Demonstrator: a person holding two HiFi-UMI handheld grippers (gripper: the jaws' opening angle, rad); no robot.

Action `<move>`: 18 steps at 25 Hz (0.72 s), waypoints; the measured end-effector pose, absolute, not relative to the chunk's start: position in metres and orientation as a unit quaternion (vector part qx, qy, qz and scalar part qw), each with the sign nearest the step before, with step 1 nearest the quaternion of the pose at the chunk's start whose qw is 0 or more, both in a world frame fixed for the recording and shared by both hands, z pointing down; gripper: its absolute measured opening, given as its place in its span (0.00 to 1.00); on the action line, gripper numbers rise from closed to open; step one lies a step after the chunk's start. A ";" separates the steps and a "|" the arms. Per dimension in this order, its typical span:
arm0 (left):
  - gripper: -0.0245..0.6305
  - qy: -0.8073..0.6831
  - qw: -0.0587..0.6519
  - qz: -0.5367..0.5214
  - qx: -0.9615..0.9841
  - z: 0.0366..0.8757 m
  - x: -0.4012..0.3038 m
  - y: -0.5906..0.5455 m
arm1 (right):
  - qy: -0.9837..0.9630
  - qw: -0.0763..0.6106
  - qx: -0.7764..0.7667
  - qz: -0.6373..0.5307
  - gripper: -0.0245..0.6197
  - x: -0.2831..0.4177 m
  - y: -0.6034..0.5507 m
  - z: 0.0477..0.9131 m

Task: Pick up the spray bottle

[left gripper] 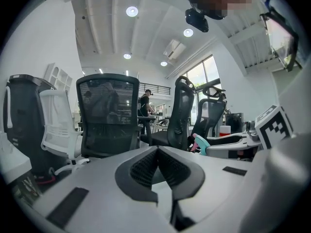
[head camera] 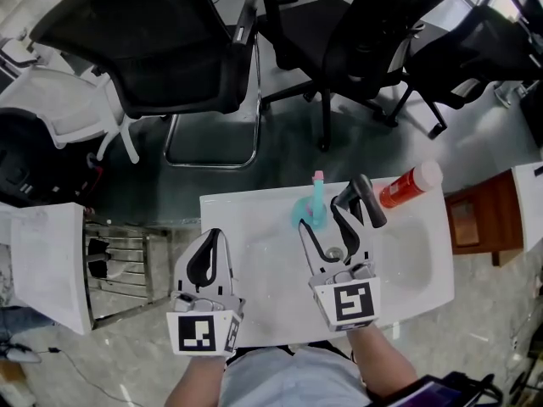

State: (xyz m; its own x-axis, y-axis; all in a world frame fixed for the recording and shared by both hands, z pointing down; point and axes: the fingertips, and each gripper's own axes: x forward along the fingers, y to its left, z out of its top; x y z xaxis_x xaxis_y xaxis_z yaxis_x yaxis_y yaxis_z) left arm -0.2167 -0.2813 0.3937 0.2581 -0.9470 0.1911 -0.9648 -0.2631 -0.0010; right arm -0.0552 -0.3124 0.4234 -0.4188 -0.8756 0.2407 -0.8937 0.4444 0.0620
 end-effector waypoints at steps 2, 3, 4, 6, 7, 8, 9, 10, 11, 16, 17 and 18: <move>0.07 -0.605 0.060 0.077 0.790 0.396 -0.221 -0.287 | -0.840 0.122 0.527 0.037 0.41 -0.057 -0.318 0.426; 0.07 -0.605 0.060 0.077 0.790 0.397 -0.223 -0.289 | -0.840 0.124 0.528 0.036 0.41 -0.058 -0.321 0.426; 0.07 -0.605 0.061 0.078 0.790 0.397 -0.225 -0.292 | -0.839 0.126 0.528 0.034 0.40 -0.059 -0.324 0.427; 0.07 -0.604 0.063 0.079 0.790 0.399 -0.227 -0.297 | -0.839 0.128 0.527 0.031 0.40 -0.062 -0.330 0.427; 0.07 -0.604 0.063 0.079 0.790 0.400 -0.227 -0.299 | -0.839 0.129 0.528 0.030 0.40 -0.062 -0.333 0.428; 0.07 -0.604 0.064 0.079 0.791 0.401 -0.228 -0.301 | -0.839 0.129 0.528 0.030 0.40 -0.063 -0.336 0.428; 0.07 -0.603 0.065 0.080 0.791 0.402 -0.229 -0.303 | -0.838 0.128 0.530 0.031 0.40 -0.064 -0.338 0.428; 0.07 -0.603 0.066 0.080 0.791 0.402 -0.230 -0.304 | -0.838 0.128 0.530 0.032 0.40 -0.064 -0.340 0.428; 0.07 -0.603 0.067 0.080 0.791 0.403 -0.231 -0.306 | -0.837 0.128 0.531 0.034 0.39 -0.065 -0.342 0.429; 0.07 -0.605 0.070 0.081 0.789 0.406 -0.235 -0.312 | -0.836 0.134 0.531 0.040 0.39 -0.066 -0.348 0.433; 0.07 -0.605 0.070 0.082 0.789 0.407 -0.235 -0.313 | -0.836 0.133 0.530 0.039 0.38 -0.066 -0.349 0.434; 0.07 -0.605 0.071 0.082 0.788 0.407 -0.235 -0.313 | -0.837 0.134 0.530 0.039 0.38 -0.066 -0.350 0.435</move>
State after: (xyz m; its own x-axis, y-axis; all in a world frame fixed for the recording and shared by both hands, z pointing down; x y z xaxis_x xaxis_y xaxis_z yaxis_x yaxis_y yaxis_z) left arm -0.2353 -0.3134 0.4074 0.2534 -0.9429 0.2163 -0.9664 -0.2568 0.0126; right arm -0.0661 -0.3501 0.4353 -0.4030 -0.8759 0.2651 -0.8967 0.4359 0.0768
